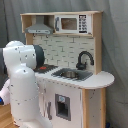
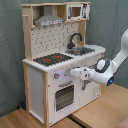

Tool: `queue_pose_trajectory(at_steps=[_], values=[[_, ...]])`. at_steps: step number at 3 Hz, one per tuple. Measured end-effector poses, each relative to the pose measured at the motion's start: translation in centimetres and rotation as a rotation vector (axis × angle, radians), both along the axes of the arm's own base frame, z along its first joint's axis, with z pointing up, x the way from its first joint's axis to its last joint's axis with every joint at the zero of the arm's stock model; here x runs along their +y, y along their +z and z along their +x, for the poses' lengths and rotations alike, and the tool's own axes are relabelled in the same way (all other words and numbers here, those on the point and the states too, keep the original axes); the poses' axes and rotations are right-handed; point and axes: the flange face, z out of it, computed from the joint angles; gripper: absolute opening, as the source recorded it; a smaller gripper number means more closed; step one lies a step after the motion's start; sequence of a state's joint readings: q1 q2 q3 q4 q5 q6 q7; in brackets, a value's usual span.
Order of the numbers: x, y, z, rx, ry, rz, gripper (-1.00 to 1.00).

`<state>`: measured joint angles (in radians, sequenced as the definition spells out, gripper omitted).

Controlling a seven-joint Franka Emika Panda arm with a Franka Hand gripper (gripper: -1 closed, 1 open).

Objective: Play with the kitchen

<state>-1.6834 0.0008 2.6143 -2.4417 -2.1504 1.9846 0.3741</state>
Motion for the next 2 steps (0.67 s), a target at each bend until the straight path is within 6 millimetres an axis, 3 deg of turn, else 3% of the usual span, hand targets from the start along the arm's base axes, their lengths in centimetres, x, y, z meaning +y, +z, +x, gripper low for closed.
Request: queue_pose_trajectory(at_steps=[1, 2], values=[[2.3, 2.3, -1.8, -0.048, 0.006, 0.026, 1.0], [3.9, 3.0, -3.8, -0.079, 0.007, 0.053, 1.0]])
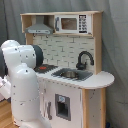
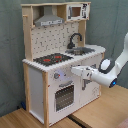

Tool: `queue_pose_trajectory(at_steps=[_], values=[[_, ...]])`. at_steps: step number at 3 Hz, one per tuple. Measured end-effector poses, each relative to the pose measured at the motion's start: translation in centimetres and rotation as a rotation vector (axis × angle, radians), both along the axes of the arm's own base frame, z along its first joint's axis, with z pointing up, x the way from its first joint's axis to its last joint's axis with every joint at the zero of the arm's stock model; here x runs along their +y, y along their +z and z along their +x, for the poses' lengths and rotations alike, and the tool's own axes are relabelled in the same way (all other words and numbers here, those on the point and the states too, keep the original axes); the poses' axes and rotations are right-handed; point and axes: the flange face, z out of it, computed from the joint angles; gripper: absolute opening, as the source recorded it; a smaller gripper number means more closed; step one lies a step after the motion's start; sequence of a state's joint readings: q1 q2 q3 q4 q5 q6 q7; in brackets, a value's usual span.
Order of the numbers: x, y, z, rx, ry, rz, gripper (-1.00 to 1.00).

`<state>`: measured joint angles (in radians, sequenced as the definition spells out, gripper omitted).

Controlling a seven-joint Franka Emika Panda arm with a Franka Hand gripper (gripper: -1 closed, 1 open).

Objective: Play with the kitchen

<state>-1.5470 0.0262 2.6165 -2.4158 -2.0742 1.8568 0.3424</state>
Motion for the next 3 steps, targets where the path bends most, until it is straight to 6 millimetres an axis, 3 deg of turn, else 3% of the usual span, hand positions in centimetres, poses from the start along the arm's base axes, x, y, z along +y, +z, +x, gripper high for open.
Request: queue_pose_trajectory(at_steps=[3], values=[[1.4, 6.2, -2.8, -0.172, -0.103, 0.179, 1.0]])
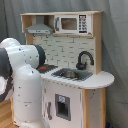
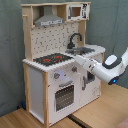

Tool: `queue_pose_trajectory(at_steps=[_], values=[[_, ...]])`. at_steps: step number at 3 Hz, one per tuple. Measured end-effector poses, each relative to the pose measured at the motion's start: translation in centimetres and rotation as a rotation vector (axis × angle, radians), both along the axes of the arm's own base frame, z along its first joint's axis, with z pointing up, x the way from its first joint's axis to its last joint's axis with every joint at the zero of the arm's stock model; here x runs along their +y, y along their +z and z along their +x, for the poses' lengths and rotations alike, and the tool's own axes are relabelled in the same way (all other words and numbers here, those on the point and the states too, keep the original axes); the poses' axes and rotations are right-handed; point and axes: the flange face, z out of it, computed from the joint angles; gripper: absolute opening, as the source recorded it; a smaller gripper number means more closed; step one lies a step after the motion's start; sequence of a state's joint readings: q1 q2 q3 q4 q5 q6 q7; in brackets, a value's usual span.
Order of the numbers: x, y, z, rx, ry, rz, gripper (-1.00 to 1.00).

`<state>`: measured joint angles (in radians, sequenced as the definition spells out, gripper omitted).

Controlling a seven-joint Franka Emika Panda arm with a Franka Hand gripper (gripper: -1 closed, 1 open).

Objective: Play with the kitchen

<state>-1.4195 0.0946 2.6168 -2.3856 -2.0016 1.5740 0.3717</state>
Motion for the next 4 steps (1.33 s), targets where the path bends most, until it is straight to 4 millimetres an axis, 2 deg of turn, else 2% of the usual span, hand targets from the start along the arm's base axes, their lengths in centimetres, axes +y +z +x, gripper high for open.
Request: queue_pose_trajectory(at_steps=[2, 4], values=[[1.0, 4.4, -0.6, -0.032, -0.105, 0.178, 1.0], [1.6, 8.6, 0.1, 0.009, -0.195, 0.422, 1.0]])
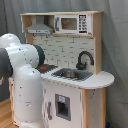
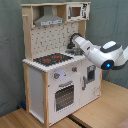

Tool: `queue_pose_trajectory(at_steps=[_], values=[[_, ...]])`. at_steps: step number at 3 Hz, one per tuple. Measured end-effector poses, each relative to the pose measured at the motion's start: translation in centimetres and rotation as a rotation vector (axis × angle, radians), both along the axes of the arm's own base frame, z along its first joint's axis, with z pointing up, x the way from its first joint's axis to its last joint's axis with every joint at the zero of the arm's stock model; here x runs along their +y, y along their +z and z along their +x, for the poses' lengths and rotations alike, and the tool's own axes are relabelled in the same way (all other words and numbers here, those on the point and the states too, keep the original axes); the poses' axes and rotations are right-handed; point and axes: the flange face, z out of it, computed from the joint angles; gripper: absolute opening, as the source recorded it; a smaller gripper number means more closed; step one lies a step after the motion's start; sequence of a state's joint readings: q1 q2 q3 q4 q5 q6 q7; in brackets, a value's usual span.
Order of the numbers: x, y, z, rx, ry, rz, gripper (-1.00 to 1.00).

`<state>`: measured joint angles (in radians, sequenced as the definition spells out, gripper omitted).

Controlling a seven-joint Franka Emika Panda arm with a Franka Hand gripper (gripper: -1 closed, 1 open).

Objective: Play with the kitchen

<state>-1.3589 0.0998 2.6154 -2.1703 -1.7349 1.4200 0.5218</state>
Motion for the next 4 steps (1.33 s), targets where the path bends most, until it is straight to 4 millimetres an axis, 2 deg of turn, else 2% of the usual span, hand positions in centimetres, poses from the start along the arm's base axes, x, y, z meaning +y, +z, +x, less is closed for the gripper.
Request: queue_pose_trajectory(at_steps=[1, 2, 4], values=[[0.1, 2.2, 0.5, 0.017, -0.039, 0.121, 1.0], [-0.1, 5.2, 1.3, 0.02, -0.099, 0.239, 1.0], [-1.4, 11.0, 3.7, 0.032, -0.211, 0.458, 1.0]])
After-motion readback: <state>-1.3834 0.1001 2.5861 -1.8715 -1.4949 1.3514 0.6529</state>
